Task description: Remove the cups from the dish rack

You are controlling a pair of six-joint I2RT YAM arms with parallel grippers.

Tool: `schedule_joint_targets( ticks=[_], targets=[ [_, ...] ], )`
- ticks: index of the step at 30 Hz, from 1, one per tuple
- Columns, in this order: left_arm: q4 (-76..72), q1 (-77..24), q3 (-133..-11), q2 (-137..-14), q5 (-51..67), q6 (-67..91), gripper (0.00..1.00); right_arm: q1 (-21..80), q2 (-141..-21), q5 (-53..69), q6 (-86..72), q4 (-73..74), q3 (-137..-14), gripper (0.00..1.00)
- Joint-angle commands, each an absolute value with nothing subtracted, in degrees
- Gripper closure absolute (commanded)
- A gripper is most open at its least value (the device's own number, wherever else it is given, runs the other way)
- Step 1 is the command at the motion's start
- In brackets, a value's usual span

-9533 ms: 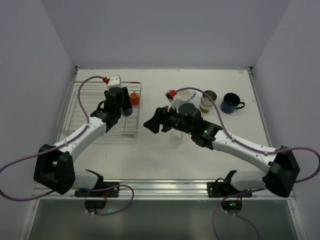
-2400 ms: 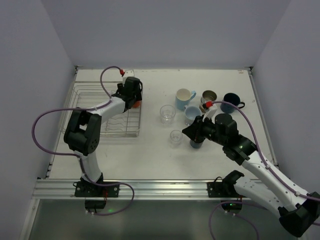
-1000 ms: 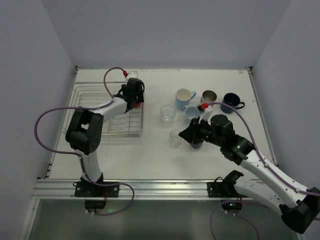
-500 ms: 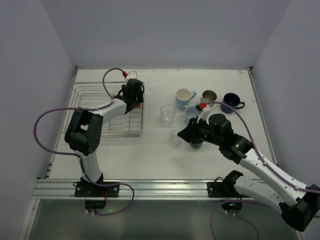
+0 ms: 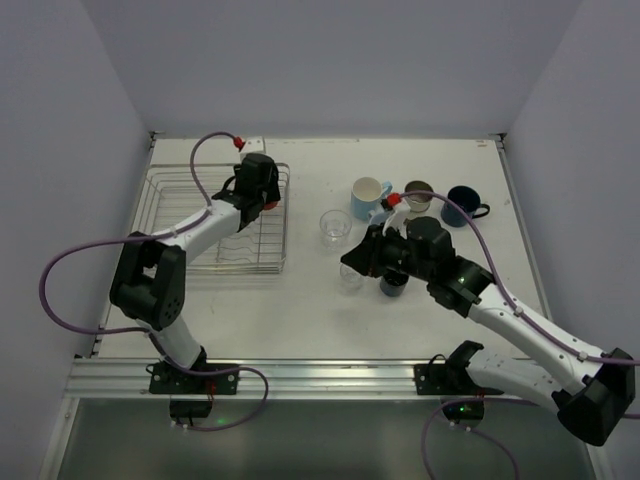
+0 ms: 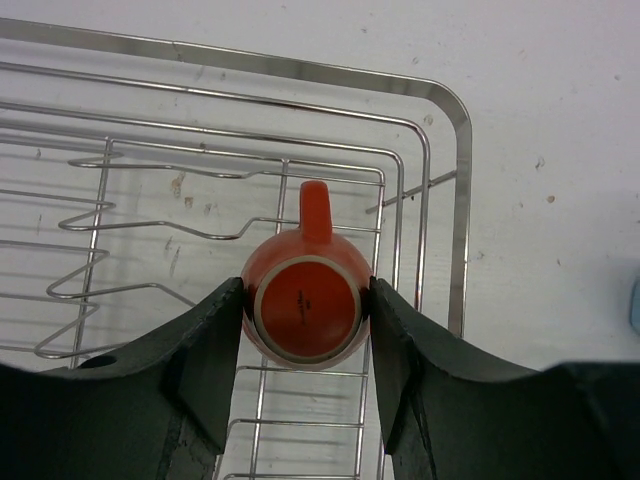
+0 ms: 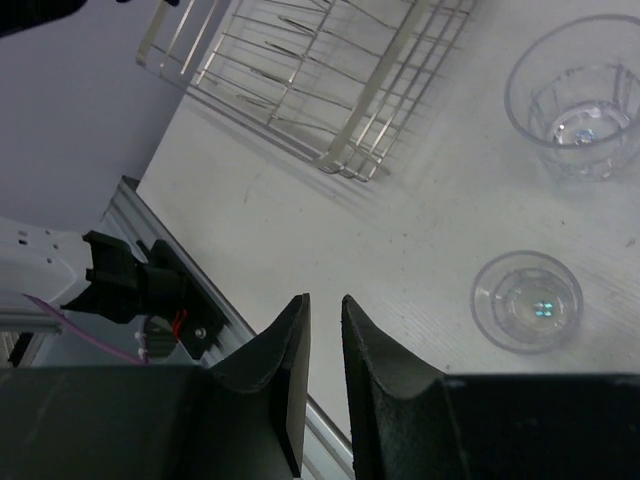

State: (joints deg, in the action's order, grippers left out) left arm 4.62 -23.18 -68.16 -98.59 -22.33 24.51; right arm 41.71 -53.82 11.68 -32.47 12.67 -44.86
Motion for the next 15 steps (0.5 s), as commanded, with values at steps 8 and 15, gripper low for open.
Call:
schedule_joint_targets(
  ticks=[8,15],
  targets=[
    [3.2,-21.6,-62.5,-84.9,-18.4,28.1,1.00,42.6,-67.5,16.3,-44.7,-12.3,-52.3,0.50],
    [1.4,-18.7,-55.4,-77.0,-12.3,32.1,1.00,42.8,-77.7,14.8,-51.6,-21.3,-56.0,0.31]
  ],
)
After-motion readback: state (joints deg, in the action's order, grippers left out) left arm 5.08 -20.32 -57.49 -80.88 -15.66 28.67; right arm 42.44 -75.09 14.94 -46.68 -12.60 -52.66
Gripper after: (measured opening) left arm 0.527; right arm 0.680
